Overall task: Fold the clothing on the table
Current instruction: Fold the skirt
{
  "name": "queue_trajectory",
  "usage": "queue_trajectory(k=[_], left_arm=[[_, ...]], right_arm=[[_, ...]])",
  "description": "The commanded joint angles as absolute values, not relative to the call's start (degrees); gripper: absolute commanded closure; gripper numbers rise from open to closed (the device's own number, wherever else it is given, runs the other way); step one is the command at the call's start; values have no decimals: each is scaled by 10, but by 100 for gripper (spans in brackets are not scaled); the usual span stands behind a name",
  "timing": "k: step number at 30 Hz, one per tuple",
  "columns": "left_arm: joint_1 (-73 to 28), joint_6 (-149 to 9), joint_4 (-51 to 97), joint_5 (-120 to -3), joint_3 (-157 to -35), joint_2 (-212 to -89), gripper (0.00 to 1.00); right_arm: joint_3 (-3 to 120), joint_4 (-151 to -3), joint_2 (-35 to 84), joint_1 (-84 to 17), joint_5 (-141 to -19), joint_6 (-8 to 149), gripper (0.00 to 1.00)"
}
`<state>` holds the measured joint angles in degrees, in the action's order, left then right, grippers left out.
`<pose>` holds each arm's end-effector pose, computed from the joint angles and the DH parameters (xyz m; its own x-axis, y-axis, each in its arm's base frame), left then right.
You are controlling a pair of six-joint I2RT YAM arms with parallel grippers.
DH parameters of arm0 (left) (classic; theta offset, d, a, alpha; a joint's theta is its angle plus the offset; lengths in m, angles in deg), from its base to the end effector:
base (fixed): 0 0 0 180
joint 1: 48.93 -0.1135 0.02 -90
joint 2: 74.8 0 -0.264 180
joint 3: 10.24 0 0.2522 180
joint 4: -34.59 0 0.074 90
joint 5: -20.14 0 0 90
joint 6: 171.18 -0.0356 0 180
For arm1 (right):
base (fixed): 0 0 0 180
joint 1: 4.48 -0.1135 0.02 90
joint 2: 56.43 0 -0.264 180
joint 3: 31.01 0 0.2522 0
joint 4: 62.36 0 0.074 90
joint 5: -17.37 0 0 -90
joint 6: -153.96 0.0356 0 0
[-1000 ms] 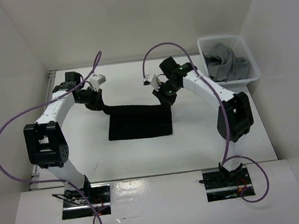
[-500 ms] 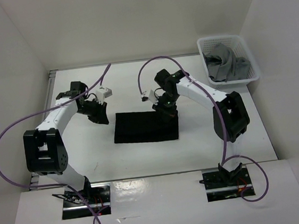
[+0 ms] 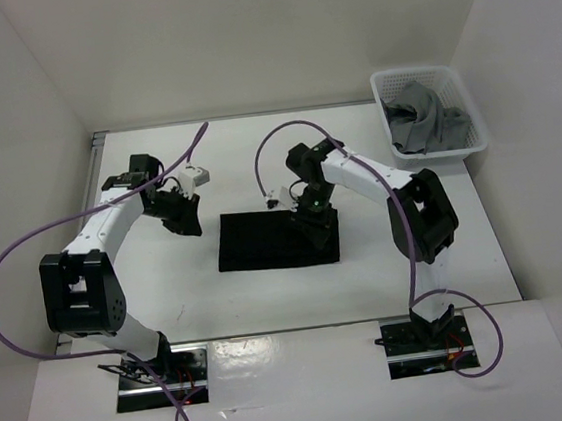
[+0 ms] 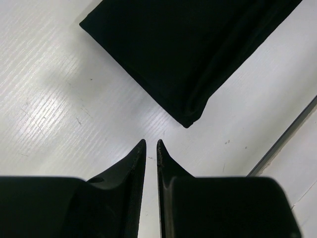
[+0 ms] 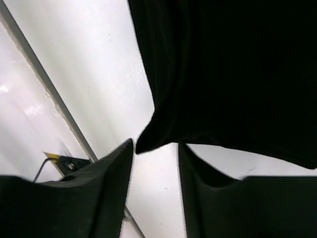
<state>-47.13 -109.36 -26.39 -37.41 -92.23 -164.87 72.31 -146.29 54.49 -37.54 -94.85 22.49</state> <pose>0.3065 -0.0287 0.2449 -0.7198 0.4213 -0.5517 0.6331 0.7243 -0.2730 0.2955 0.2084 0.2198 -0.2989 -0.9261 -0.2303 -0.9269 0.2244 0.3009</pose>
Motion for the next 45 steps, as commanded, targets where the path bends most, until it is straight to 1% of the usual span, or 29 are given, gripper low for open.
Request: queue_trajectory(k=[1,2,3,6,7,9,11,15,18,21,22,24,27,28,29,31,32,37,45], left_arm=[[-469,-1096,-264,-369,-919,-1628,79],[-469,-1090,-264,-369,-919,-1628,79],[-469,-1090,-264,-369,-919,-1622,79],[-469,-1083,-264,-374,-919,-1616,79],[-469,-1077,-264,-374,-919,-1610,79],[-469,-1072,-264,-374,-919,-1605,79],[-469,-1064,-258,-374,-919,-1598,79],[-469,-1050,-247,-380,-905,-1565,79],[-480,-1018,-228,-388,-899,-1542,78],[-510,-989,-216,-388,-894,-1517,76],[-520,-981,-209,-388,-889,-1509,74],[-551,-949,-200,-394,-883,-1485,65],[-599,-927,-187,-410,-873,-1449,33],[-611,-927,-179,-418,-867,-1435,24],[-632,-919,-179,-425,-867,-1429,11],[-662,-910,-179,-444,-861,-1423,2],[-674,-910,-179,-444,-861,-1423,0],[-738,-905,-169,-438,-861,-1411,0],[-757,-910,-169,-418,-861,-1411,0]], right_arm=[[740,-1502,539,-397,-950,209,52],[740,-1502,539,-406,-950,209,49],[735,-1502,533,-411,-950,209,44],[720,-1502,533,-439,-957,209,37],[714,-1502,533,-449,-968,214,26],[690,-1502,533,-480,-974,214,22],[670,-1502,533,-495,-992,219,19],[664,-1502,533,-505,-998,232,18],[705,-1496,512,-500,-986,257,18],[759,-1463,504,-486,-966,296,18],[764,-1447,504,-486,-958,309,17],[771,-1420,499,-486,-936,343,17],[778,-1378,529,-486,-926,371,14],[785,-1370,539,-486,-931,371,14],[786,-1370,548,-486,-931,371,14],[799,-1370,577,-486,-953,371,12],[807,-1370,585,-486,-953,371,12],[826,-1363,616,-486,-959,371,11],[855,-1386,639,-486,-1002,360,11]])
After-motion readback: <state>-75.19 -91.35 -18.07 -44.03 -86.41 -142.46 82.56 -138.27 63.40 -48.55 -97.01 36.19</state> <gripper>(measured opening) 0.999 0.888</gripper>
